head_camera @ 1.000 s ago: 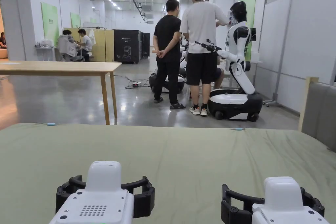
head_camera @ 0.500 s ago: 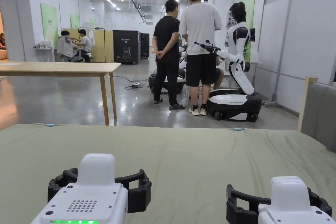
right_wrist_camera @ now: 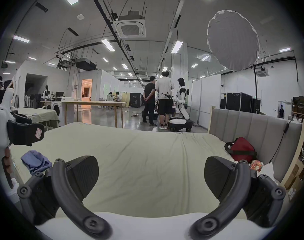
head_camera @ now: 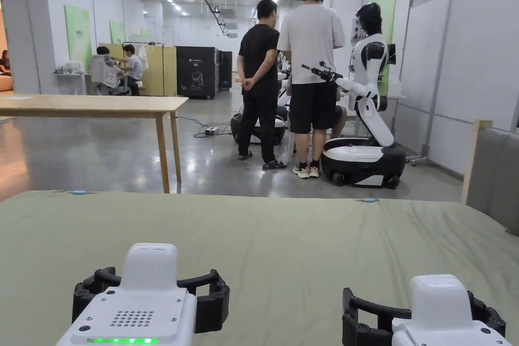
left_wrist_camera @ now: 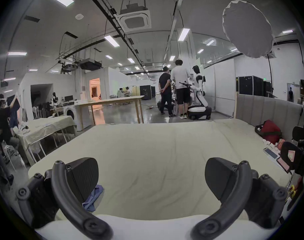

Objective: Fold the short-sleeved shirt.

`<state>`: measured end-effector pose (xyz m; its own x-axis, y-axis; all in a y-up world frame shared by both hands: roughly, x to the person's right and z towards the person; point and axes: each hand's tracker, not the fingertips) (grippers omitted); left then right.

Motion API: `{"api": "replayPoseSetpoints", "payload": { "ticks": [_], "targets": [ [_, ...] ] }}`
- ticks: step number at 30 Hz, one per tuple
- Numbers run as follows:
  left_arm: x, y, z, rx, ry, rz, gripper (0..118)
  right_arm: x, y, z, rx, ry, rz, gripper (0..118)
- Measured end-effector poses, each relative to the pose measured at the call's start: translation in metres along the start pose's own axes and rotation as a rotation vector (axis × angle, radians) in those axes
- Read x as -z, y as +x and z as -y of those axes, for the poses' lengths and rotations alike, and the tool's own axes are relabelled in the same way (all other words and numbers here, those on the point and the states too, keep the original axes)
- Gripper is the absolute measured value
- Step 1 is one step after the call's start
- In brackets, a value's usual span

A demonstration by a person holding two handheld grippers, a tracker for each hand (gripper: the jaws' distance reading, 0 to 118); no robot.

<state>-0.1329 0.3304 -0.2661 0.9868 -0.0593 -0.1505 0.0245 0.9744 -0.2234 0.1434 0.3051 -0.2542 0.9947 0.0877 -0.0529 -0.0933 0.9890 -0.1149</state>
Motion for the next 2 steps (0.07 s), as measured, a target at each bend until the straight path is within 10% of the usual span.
{"api": "replayPoseSetpoints", "payload": {
  "ticks": [2],
  "targets": [
    [-0.0013,0.0017,-0.0010,-0.009,0.006,-0.010,118,-0.0003,-0.0007,-0.0008,-0.003,0.000,-0.002,118]
  ]
}}
